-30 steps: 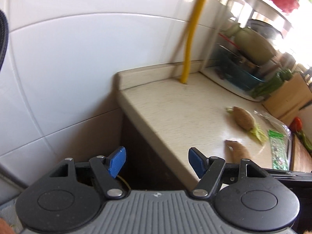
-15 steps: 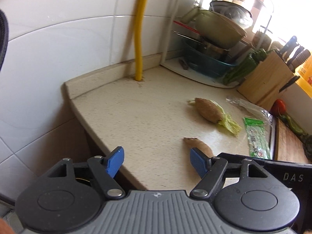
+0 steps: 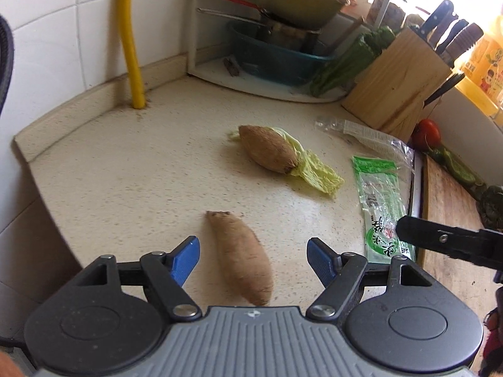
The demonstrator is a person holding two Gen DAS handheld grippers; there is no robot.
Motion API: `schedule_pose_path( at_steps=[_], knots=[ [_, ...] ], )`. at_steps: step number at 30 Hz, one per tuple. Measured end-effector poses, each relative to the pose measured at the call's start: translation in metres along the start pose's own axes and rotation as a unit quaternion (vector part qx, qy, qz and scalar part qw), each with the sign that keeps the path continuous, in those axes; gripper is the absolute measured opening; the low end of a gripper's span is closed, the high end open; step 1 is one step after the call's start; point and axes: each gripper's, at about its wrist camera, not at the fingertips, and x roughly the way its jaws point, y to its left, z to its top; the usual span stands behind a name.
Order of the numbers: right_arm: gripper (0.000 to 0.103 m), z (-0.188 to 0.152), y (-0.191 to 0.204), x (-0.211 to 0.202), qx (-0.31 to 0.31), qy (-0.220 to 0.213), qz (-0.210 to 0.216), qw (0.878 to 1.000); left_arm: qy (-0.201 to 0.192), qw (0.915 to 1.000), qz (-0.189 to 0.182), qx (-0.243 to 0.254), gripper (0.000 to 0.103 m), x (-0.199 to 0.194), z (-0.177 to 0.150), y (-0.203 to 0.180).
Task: Collect trash
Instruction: 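Move the left gripper to the brown sweet potato and close on it, then grasp the sweet potato with cabbage leaf using the right gripper while the left holds its potato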
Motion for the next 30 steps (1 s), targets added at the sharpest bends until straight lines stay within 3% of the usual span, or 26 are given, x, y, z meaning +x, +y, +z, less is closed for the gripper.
schedule_pose_path(
  at_steps=[9, 11, 15, 30],
  knots=[
    [0.073, 0.017, -0.044, -0.013, 0.019, -0.019, -0.018, 0.999, 0.02, 0.9995, 0.025, -0.004, 0.069, 0.033, 0.003, -0.01],
    [0.076, 0.022, -0.049, -0.013, 0.012, -0.02, -0.021, 1.0, 0.018, 0.9993, 0.034, 0.001, 0.053, 0.034, 0.001, -0.009],
    [0.076, 0.032, -0.05, -0.001, -0.003, -0.012, -0.021, 1.0, 0.018, 0.9994, 0.029, -0.008, 0.034, 0.033, 0.001, 0.0],
    [0.079, 0.071, 0.006, 0.096, -0.105, 0.028, -0.003, 0.994, 0.023, 0.999, -0.019, -0.034, 0.033, 0.029, 0.008, 0.034]
  ],
)
